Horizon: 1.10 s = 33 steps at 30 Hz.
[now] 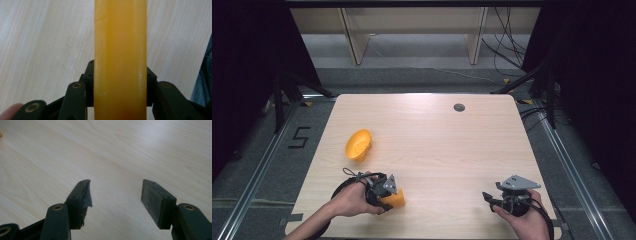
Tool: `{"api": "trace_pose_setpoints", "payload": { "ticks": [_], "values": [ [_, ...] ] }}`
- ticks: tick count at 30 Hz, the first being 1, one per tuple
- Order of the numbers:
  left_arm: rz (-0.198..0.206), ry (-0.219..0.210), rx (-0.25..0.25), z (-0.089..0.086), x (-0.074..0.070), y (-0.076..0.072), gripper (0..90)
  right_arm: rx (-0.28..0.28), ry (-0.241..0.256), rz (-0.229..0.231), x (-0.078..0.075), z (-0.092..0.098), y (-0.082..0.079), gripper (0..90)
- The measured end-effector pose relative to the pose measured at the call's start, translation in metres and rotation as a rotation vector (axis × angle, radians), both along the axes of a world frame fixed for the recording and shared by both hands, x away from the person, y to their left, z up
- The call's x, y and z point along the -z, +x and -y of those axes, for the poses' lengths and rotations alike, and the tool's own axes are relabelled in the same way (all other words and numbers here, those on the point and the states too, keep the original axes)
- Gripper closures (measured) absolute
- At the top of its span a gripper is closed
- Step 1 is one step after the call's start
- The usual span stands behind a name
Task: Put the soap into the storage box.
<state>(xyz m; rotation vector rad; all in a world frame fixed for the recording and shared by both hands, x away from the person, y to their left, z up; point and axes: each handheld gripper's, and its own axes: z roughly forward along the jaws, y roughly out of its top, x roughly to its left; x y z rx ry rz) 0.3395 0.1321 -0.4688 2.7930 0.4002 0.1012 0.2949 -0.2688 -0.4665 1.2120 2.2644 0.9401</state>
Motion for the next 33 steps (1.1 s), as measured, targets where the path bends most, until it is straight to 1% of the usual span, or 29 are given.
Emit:
{"api": "trace_pose_setpoints", "payload": {
  "ticks": [1,3,5,6,7,8,9,10,11,12,13,14,15,16,17,19,20,21,22,24,25,26,27,28,29,30,31,32,33],
  "values": [
    [-0.002,0.006,-0.002,0.001,0.0,0.0,60.0,-0.002,0.01,-0.007,0.001,-0.001,0.0,41.0],
    [-0.005,0.011,-0.016,0.002,-0.001,-0.001,60.2,-0.008,0.006,0.0,0.001,0.0,0.001,41.0],
    [-0.015,0.028,-0.052,0.001,-0.002,-0.002,60.2,-0.003,0.007,-0.002,0.001,0.0,0.0,41.0],
    [-0.015,0.038,-0.062,0.0,-0.004,-0.002,60.3,0.004,0.01,-0.01,0.001,0.0,0.0,41.0],
    [-0.014,0.041,-0.085,0.0,-0.005,-0.003,60.3,0.003,0.01,-0.011,0.001,0.0,0.0,41.0],
    [-0.014,0.041,-0.085,0.0,-0.005,-0.003,60.3,0.003,0.01,-0.012,0.001,0.0,0.0,41.0],
    [-0.015,0.038,-0.147,-0.003,-0.008,-0.004,60.3,-0.006,0.007,-0.003,0.001,0.0,0.001,40.9],
    [-0.015,0.038,-0.147,-0.003,-0.008,-0.004,60.3,-0.005,0.006,-0.004,0.001,0.0,0.001,40.9],
    [-0.014,0.01,-0.229,-0.006,-0.012,-0.004,60.3,-0.01,0.021,-0.013,0.002,-0.001,0.001,40.9],
    [-0.013,-0.003,-0.258,-0.008,-0.014,-0.002,60.3,-0.02,0.012,-0.011,0.002,0.0,0.001,40.9],
    [-0.036,-0.023,-0.335,-0.011,-0.017,-0.001,60.2,-0.021,0.011,-0.01,0.002,0.0,0.001,40.8],
    [-0.036,-0.023,-0.335,-0.011,-0.017,-0.001,60.3,-0.021,0.011,-0.01,0.002,0.0,0.001,40.8],
    [-0.045,-0.033,-0.374,-0.013,-0.018,-0.001,60.3,-0.01,0.005,-0.002,0.001,0.0,0.001,40.8],
    [-0.032,-0.017,-0.413,-0.016,-0.022,0.001,60.2,-0.012,0.005,-0.002,0.001,0.0,0.001,40.8],
    [-0.015,-0.008,-0.477,-0.019,-0.026,0.002,60.3,-0.012,0.005,-0.003,0.002,0.0,0.001,40.6],
    [-0.023,0.0,-0.556,-0.024,-0.029,0.004,60.3,-0.006,0.008,-0.012,0.001,0.0,0.001,40.6],
    [-0.028,0.003,-0.587,-0.027,-0.031,0.006,60.3,-0.02,0.013,-0.018,0.002,0.0,0.001,40.5],
    [-0.035,-0.012,-0.632,-0.028,-0.031,0.007,60.3,-0.026,0.011,-0.011,0.002,0.0,0.002,40.4],
    [-0.035,-0.012,-0.632,-0.028,-0.031,0.007,60.3,-0.007,0.021,-0.019,0.002,-0.001,0.001,40.4],
    [-0.042,-0.017,-0.66,-0.031,-0.033,0.01,60.3,-0.002,0.01,-0.013,0.001,0.0,0.0,40.3],
    [-0.041,-0.016,-0.668,-0.033,-0.034,0.011,60.3,-0.007,0.016,-0.014,0.002,-0.001,0.001,40.3],
    [-0.048,-0.016,-0.679,-0.035,-0.034,0.013,60.3,0.001,0.011,-0.016,0.001,0.0,0.0,40.3],
    [-0.053,-0.022,-0.694,-0.035,-0.034,0.013,60.3,0.002,0.005,-0.012,0.001,0.0,0.0,40.2],
    [-0.053,-0.022,-0.694,-0.035,-0.034,0.013,60.3,0.002,0.005,-0.012,0.001,0.0,0.0,40.2],
    [-0.055,-0.024,-0.713,-0.035,-0.034,0.013,60.3,0.001,0.005,-0.01,0.001,0.0,0.0,40.2],
    [-0.047,-0.022,-0.708,-0.037,-0.034,0.015,60.3,-0.005,0.004,-0.002,0.001,0.001,0.001,40.3],
    [-0.051,-0.02,-0.709,-0.038,-0.034,0.015,60.3,-0.002,0.008,-0.002,0.001,0.001,0.001,40.3],
    [-0.058,-0.019,-0.735,-0.039,-0.034,0.016,60.3,-0.003,0.009,-0.002,0.0,0.001,0.001,40.3],
    [-0.051,-0.015,-0.726,-0.04,-0.035,0.017,60.3,0.0,0.013,-0.004,0.0,0.0,0.0,40.3]
  ]
}}
